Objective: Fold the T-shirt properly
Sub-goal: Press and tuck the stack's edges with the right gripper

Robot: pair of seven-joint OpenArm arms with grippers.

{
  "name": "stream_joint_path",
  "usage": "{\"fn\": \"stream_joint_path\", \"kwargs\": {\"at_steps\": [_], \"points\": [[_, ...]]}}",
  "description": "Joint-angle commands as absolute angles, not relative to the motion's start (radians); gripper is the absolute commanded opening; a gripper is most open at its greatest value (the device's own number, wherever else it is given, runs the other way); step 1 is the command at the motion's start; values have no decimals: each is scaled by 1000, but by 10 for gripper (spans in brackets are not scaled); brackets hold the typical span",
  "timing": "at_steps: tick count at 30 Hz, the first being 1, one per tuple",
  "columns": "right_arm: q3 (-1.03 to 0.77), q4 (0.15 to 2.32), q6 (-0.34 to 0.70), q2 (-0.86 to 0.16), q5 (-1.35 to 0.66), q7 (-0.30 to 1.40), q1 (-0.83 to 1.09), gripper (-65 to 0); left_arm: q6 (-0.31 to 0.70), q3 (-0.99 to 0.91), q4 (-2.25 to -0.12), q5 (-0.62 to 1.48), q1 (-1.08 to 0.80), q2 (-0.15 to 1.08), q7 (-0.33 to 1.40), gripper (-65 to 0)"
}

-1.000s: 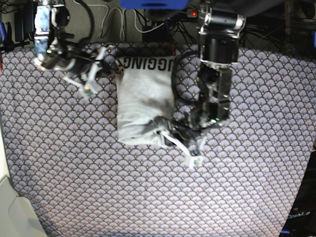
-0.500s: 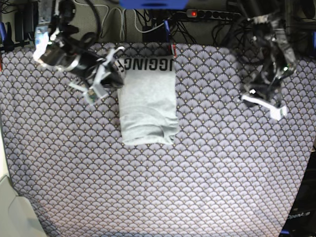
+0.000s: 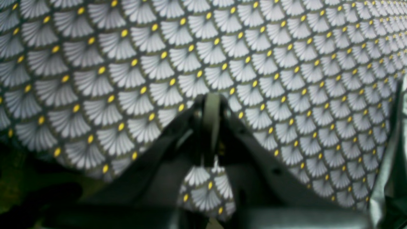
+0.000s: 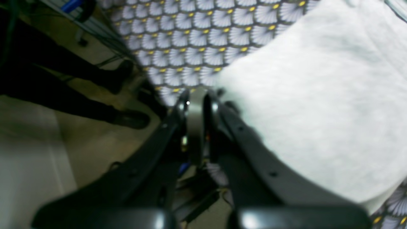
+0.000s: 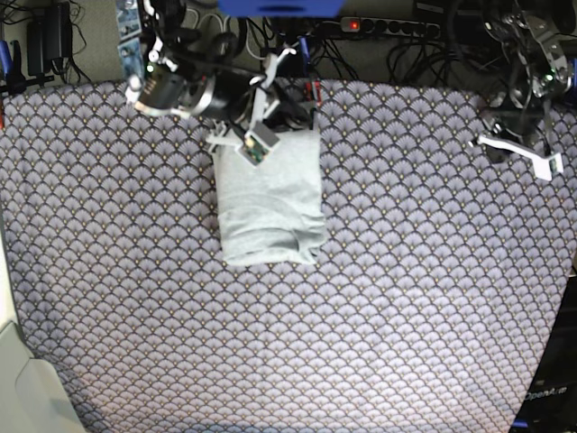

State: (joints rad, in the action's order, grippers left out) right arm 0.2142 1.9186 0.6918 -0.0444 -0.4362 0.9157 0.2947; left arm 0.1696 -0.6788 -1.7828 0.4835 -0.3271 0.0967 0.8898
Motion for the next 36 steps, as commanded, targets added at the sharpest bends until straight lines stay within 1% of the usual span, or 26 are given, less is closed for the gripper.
{"fn": "stream_joint_path", "kwargs": {"at_steps": [1, 3, 12, 15, 20, 23, 25, 30, 32, 36], "points": [[213, 1905, 698, -48, -452, 895, 272, -650, 174, -682, -1801, 492, -332, 104, 877, -648], [213, 1850, 698, -68, -452, 894, 239, -650, 174, -682, -1801, 492, -344, 104, 877, -648], [211, 1636, 698, -85, -452, 889, 136, -650, 174, -682, -1801, 490, -352, 108, 877, -648], [208, 1555, 698, -108, -452, 846, 113, -650, 174, -682, -1801, 490, -352, 105, 877, -648], [208, 1524, 698, -117, -452, 811, 110, -650, 174, -682, -1801, 490, -352, 105, 877, -648], [208, 1547, 698, -119, -452, 819, 110, -650, 174, -682, -1801, 490, -352, 110, 877, -648], [213, 1621, 698, -119, -452, 822, 122, -650, 174, -682, -1801, 490, -352, 110, 877, -648], [213, 1905, 698, -114, -452, 952, 153, -650, 174, -682, -1801, 490, -352, 110, 877, -648], [223, 1985, 698, -104, -452, 997, 148, -650, 174, -682, -1801, 490, -352, 110, 878, -648], [243, 1949, 698, -107, -449, 1024, 48, -650, 174, -682, -1802, 490, -369, 110, 878, -648]]}}
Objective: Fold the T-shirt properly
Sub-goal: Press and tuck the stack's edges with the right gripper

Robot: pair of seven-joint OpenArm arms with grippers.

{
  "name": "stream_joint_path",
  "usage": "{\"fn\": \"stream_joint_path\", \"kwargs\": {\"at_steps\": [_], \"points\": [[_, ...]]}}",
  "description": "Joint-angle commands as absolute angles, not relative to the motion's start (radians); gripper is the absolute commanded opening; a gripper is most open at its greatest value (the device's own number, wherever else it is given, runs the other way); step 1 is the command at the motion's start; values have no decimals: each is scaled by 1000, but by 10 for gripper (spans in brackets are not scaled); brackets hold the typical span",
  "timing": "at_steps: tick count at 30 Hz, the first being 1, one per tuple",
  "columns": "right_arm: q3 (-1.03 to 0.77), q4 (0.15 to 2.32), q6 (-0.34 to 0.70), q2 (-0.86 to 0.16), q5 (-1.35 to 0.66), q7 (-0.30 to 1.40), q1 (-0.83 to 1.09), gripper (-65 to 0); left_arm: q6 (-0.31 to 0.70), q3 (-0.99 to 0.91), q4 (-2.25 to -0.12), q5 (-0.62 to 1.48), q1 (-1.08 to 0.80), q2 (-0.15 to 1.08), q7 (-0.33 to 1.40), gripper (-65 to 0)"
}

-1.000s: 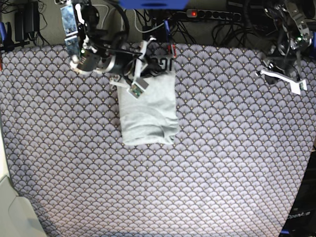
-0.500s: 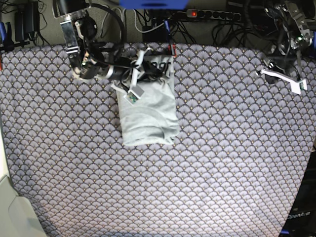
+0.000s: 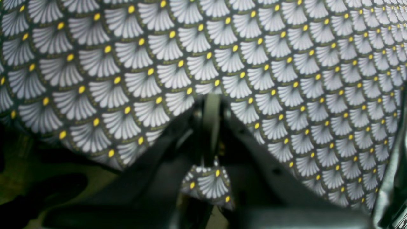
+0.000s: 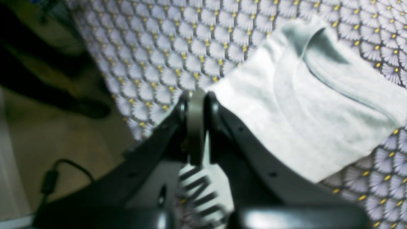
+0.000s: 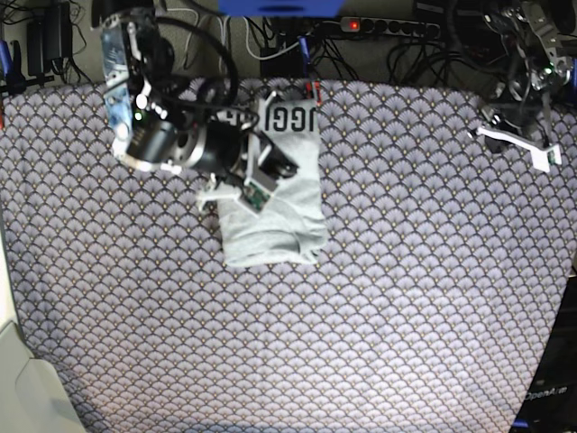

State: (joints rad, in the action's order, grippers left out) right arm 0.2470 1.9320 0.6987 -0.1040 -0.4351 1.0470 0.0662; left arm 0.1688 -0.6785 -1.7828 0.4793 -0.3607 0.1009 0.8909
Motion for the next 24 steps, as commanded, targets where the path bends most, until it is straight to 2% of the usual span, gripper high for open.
{"fn": "stream_joint_path", "kwargs": {"at_steps": [1, 5, 11, 20, 24], "points": [[243, 1933, 698, -110, -449, 1024, 25, -650, 174, -682, -1802, 490, -378, 110, 878, -648], [242, 1851, 698, -119, -449, 1024, -77, -650, 174, -682, -1836, 486, -415, 110, 878, -648], [237, 1587, 698, -133, -449, 1009, -252, -650, 174, -682, -1900, 483, -475, 110, 878, -648], [242, 1228, 698, -211, -449, 806, -354, -650, 176, -745, -1899, 490, -503, 108, 878, -648], [243, 1133, 698, -220, -449, 746, -381, -650, 176, -745, -1900, 484, -503, 110, 878, -648]]}}
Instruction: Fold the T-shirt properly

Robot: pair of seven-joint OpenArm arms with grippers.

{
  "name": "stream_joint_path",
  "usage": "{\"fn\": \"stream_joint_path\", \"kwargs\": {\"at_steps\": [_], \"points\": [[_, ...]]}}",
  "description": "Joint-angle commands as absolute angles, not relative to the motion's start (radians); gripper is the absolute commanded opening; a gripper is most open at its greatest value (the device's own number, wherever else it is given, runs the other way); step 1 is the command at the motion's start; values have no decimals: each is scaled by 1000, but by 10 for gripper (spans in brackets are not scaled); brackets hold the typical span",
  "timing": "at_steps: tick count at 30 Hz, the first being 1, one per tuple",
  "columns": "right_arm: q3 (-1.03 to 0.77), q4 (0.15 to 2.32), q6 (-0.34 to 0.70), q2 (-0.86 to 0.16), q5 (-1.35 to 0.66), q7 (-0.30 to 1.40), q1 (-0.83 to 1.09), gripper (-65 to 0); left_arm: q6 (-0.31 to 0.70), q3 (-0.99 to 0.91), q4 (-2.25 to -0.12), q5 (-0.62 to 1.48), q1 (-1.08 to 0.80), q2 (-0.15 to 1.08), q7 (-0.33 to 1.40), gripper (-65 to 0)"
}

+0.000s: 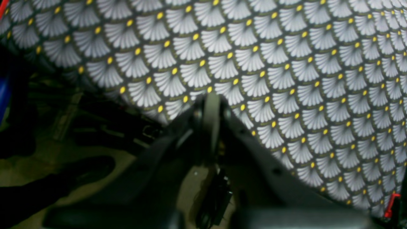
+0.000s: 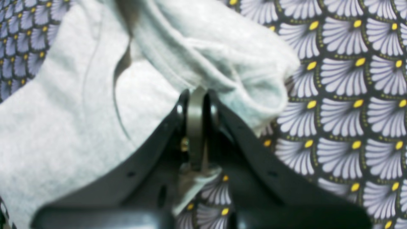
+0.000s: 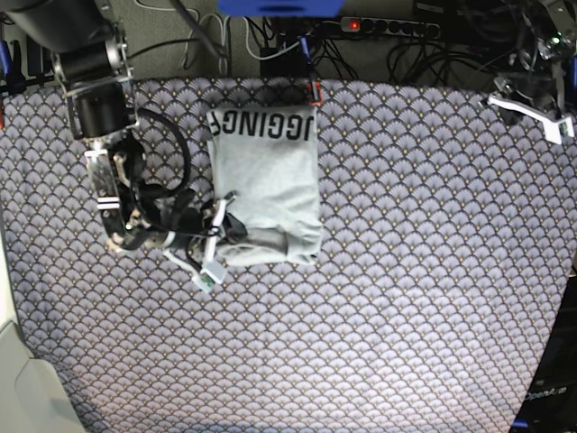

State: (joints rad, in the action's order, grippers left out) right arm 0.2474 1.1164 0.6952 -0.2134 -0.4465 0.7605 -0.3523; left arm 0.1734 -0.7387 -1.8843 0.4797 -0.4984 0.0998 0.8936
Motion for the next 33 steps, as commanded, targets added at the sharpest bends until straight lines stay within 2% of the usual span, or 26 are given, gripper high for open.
{"fn": "stream_joint_path", "kwargs": {"at_steps": [1, 4, 7, 12, 17, 21, 24, 26, 29, 33], "points": [[243, 1119, 698, -220, -449, 742, -384, -650, 176, -745, -1900, 484, -507, 110, 878, -648], [243, 1132, 698, -229, -449, 746, -397, -650, 176, -745, -1902, 489, -526, 111, 878, -648], [242, 1253, 698, -232, -449, 766, -387, -650, 176, -746, -1917, 489, -533, 139, 878, -648], [231, 1541, 698, -234, -447, 951, -348, -650, 176, -746, -1977, 492, -587, 162, 878, -648], [114, 1870, 698, -260, -447, 1073, -176, -650, 177, -740, -1991, 492, -638, 162, 878, -648], [-22, 1994, 698, -292, -447, 1109, 21, -650, 202, -740, -1989, 484, -668, 165, 875, -648], [-148, 1997, 698, -312, -447, 1101, 173, -650, 311, -737, -1982, 483, -688, 191, 878, -648], [-251, 2000, 698, -314, -447, 1052, 288, -650, 344, -720, -1971, 481, -696, 197, 877, -648], [-390, 1998, 698, -311, -447, 918, 449, -650, 343, -680, -1929, 455, -713, 209, 874, -648], [-518, 1995, 698, -308, -447, 776, 653, -650, 344, -541, -1903, 268, -748, 203, 866, -648]]}}
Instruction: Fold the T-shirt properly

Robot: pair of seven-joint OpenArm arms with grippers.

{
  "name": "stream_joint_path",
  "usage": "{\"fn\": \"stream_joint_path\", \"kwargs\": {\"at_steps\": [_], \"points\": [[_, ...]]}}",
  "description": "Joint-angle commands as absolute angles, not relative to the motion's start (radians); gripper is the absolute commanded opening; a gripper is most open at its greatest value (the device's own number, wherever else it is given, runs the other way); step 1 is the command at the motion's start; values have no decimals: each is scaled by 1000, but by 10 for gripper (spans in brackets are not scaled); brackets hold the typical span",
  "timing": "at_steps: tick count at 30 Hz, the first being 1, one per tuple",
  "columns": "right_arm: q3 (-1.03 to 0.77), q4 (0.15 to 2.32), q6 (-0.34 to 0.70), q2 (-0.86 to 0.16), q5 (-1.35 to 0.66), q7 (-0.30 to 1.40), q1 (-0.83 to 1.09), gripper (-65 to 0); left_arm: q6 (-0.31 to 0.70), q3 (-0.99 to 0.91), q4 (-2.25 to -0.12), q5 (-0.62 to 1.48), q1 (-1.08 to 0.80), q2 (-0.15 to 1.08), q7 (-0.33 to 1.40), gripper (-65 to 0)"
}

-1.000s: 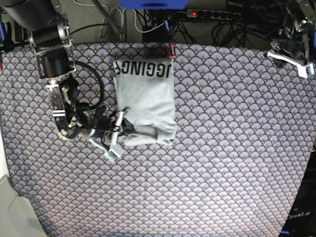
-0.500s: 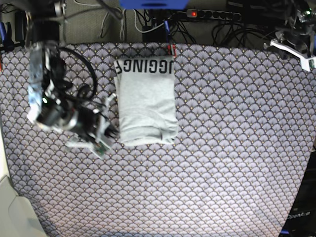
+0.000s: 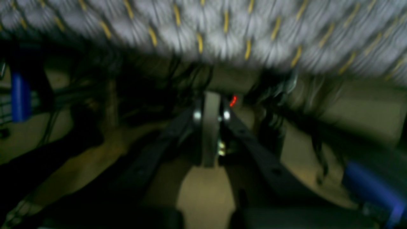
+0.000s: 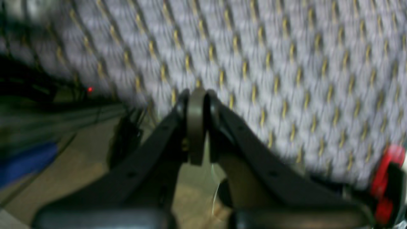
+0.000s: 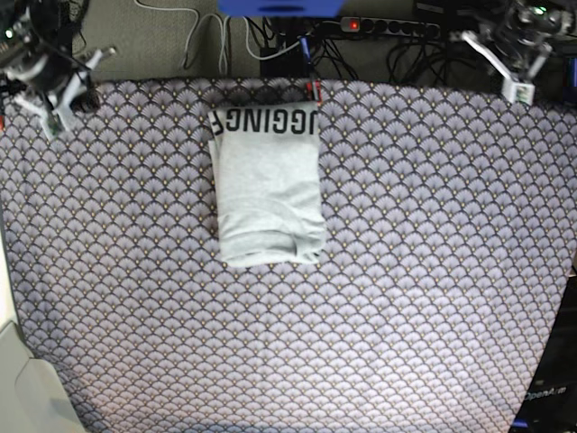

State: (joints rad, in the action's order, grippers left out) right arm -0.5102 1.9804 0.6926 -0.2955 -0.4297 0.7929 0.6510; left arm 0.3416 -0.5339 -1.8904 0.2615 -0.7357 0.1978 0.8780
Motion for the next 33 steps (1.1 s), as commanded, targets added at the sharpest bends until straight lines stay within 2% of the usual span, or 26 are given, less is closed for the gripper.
{"fn": "stream_joint_path", "kwargs": {"at_steps": [1, 5, 9, 14, 20, 25, 27, 31, 33], "points": [[-536, 1994, 698, -302, -447, 756, 694, -650, 344, -504, -1893, 223, -759, 200, 858, -648], [-624, 1933, 698, -255, -433, 647, 829, -650, 341, -375, -1741, 87, -800, 171, 711, -648], [-604, 1758, 698, -217, -288, 582, 822, -650, 341, -355, -1509, 27, -742, 142, 604, -648], [-567, 1365, 698, -205, -88, 360, 708, -650, 341, -352, -1142, -47, -610, 116, 452, -648], [-559, 763, 698, -257, 36, 25, 509, -650, 335, -352, -642, -194, -437, 77, 125, -648], [-559, 349, 698, -308, 182, -223, 338, -650, 188, -352, -248, -272, -291, 62, -87, -648], [-559, 292, 698, -309, 243, -268, 309, -650, 140, -352, -165, -272, -257, 62, -137, -647], [-559, 288, 688, -259, 363, -275, 266, -650, 102, -354, -130, -266, -222, 61, -147, -647], [-559, 286, 545, -220, 433, -274, 251, -650, 82, -354, -124, -266, -217, 51, -147, -647]]}}
